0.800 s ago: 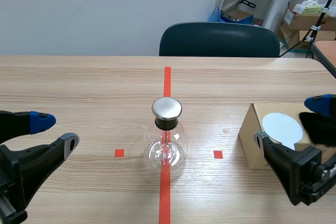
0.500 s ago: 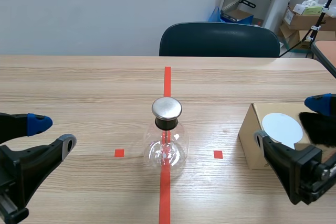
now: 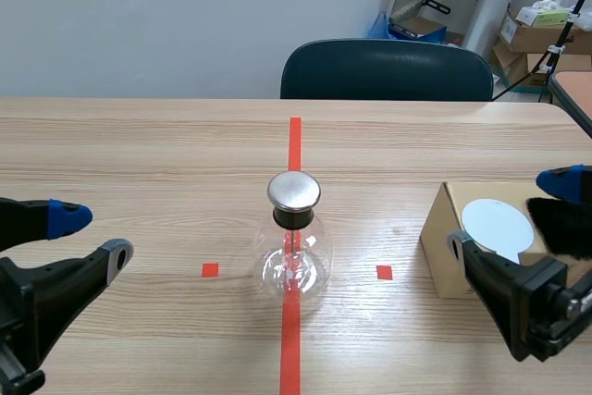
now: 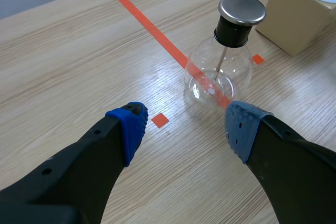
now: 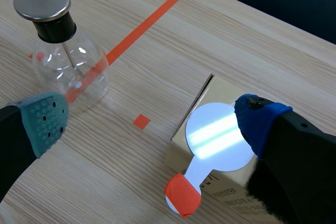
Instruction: Do the electroscope experiment
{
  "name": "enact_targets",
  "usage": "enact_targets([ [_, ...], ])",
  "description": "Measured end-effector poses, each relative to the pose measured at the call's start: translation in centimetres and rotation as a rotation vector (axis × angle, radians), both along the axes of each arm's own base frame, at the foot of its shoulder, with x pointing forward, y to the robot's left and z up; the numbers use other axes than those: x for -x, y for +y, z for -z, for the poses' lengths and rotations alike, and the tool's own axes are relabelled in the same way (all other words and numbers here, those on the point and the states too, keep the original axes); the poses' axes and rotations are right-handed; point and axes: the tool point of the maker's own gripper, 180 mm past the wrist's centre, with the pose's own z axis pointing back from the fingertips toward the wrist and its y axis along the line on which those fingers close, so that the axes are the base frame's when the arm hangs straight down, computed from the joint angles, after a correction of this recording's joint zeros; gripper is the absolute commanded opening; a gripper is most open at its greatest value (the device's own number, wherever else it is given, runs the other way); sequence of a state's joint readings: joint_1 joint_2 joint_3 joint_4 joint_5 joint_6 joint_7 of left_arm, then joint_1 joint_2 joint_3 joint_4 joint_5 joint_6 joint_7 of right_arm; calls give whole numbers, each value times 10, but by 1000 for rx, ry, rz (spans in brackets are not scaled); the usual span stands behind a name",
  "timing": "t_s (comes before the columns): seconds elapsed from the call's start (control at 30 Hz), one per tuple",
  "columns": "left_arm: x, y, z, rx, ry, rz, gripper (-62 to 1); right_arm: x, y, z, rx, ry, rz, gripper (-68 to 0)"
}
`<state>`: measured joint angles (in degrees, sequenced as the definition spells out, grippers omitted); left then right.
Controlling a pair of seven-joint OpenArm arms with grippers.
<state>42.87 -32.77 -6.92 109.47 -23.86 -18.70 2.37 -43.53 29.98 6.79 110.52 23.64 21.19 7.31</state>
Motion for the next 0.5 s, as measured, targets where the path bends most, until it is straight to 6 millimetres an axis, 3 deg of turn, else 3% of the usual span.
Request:
enact_targets([
  [0.2,2,-1,0,-39,-2,64,-264,0,1,0,9,-5,-7,4],
  [0.33,6,-9,-2,-36,-9,124,-264,7,5,7,116,-20,-79,4],
  [0.5,20,-25,1,-11,12,212,-264,38,27,10,364,-110,-278,4],
])
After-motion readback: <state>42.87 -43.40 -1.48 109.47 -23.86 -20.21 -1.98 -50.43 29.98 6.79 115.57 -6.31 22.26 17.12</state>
